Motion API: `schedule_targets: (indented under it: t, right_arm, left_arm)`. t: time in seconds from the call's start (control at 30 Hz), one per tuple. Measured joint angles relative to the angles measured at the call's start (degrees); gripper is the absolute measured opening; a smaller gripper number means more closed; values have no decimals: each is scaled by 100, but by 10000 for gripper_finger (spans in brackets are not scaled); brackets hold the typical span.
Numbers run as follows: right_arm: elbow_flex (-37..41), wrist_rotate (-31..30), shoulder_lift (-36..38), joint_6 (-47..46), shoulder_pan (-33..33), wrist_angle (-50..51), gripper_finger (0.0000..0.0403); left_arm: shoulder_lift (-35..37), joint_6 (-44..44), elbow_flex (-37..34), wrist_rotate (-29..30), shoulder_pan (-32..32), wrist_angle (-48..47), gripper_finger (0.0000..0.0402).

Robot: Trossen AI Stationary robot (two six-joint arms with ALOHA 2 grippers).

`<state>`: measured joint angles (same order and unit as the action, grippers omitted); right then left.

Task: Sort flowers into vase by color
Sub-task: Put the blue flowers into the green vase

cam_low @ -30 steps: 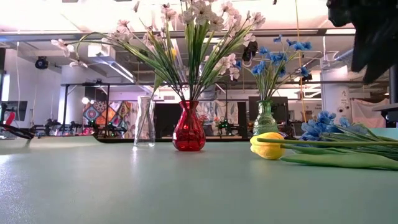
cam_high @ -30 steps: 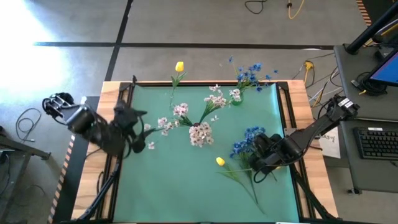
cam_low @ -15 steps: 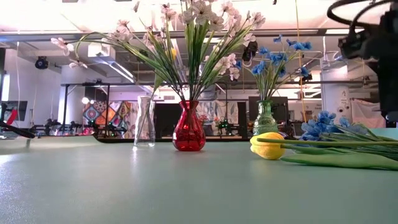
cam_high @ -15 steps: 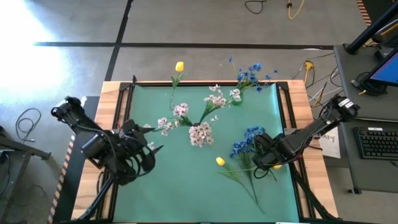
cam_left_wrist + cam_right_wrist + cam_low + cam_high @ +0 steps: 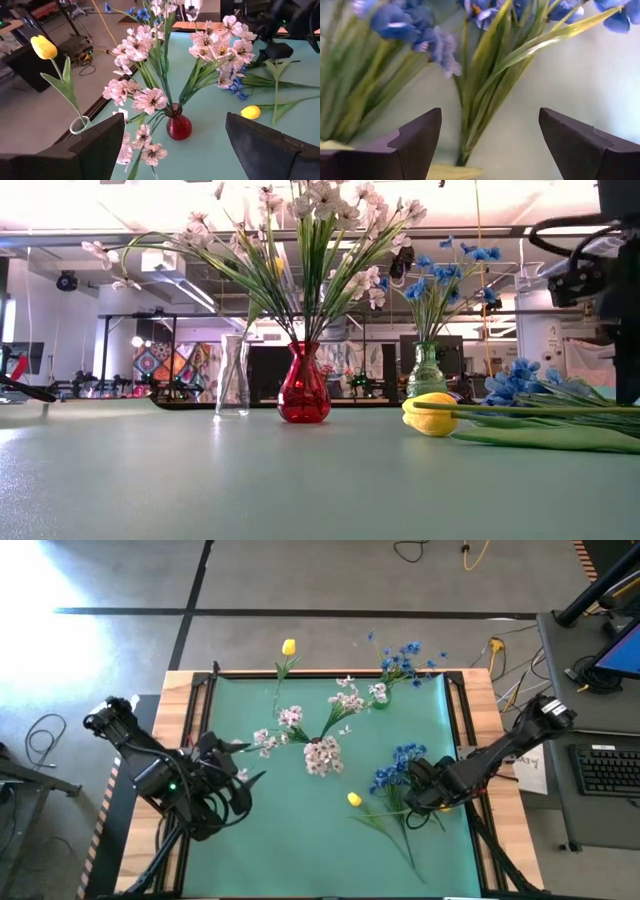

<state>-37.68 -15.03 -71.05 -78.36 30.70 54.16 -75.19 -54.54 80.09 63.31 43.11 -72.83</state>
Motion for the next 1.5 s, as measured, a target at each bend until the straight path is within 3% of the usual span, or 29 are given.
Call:
schedule_targets:
  t: [0.37, 0.8, 1.0, 1.2, 1.5]
  right_arm:
    - [573, -34, -128, 8, 2, -879, 310]
    - [607, -170, -138, -23, -37, -858, 97]
    - [514, -390, -140, -125, -37, -824, 29]
    - [225, -989, -69, -211, -37, -702, 19]
    - [-693, -1812, -63, -198, -37, 618, 19]
  left_arm:
    - [12, 2, -9, 83, -2, -23, 331]
    - [12, 2, -31, 85, -2, -26, 331]
    - [12, 4, -31, 212, -2, -27, 331]
    - [12, 4, -37, 225, -2, -30, 331]
    - [12, 4, -37, 227, -2, -30, 331]
